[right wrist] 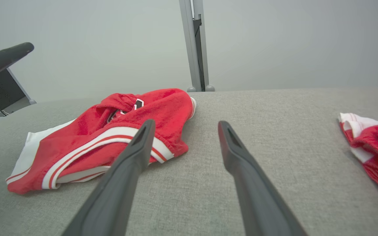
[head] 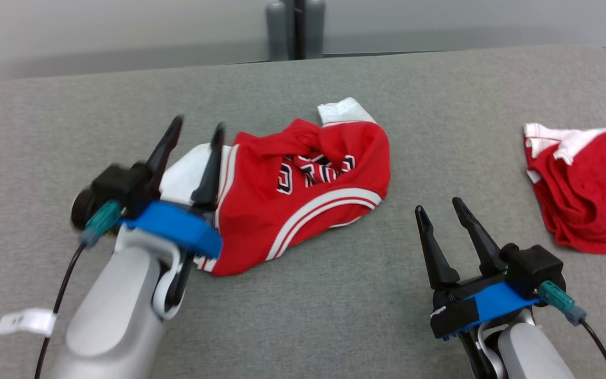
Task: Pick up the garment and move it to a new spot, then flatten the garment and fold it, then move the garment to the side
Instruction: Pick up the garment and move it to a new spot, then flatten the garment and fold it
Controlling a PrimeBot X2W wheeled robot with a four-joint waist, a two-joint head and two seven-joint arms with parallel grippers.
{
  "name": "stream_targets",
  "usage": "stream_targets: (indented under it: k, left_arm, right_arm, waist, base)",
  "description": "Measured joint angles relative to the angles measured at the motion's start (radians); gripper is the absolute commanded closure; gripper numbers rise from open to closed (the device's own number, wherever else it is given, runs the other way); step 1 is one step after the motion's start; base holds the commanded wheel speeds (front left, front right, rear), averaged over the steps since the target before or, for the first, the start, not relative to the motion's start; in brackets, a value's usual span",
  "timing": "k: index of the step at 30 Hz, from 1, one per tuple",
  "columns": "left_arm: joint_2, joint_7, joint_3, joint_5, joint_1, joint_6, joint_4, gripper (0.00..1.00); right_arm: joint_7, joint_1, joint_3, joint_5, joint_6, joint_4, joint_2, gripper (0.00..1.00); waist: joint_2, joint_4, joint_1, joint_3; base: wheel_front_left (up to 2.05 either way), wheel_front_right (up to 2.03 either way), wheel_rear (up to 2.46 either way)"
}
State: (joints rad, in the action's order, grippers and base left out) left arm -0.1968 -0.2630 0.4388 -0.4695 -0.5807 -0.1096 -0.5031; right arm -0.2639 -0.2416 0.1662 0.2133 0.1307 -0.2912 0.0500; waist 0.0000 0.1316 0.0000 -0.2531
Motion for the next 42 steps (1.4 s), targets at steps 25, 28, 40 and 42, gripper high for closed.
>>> stream_targets:
  k: [25, 28, 40, 42]
  left_arm:
    - [0.136, 0.0, -0.407, 0.207, 0.647, -0.02, 0.194, 0.0]
    - [0.137, 0.0, -0.415, 0.21, 0.669, -0.02, 0.2, 0.0]
    - [0.141, 0.0, -0.379, 0.196, 0.657, -0.02, 0.184, 0.0]
    - [0.142, 0.0, -0.359, 0.195, 0.643, -0.02, 0.181, 0.0]
  right_arm:
    - [0.0, 0.174, -0.096, -0.045, 0.0, -0.108, 0.0, 0.0]
    - [0.0, 0.18, -0.093, -0.054, 0.0, -0.116, 0.0, 0.0]
    - [0.0, 0.063, 0.112, -0.045, 0.0, -0.126, 0.0, 0.0]
    - [0.0, 0.014, 0.169, -0.05, 0.0, -0.133, 0.0, 0.0]
  waist:
    - [0.0, -0.122, -0.0002, 0.229]
    - [0.0, -0.122, -0.0002, 0.238]
    - [0.0, -0.164, 0.0, 0.199]
    - [0.0, -0.185, 0.0, 0.185]
  base:
    - [0.0, 0.0, 0.0]
    - [0.0, 0.0, 0.0]
    - [0.0, 0.0, 0.0]
    - [0.0, 0.0, 0.0]
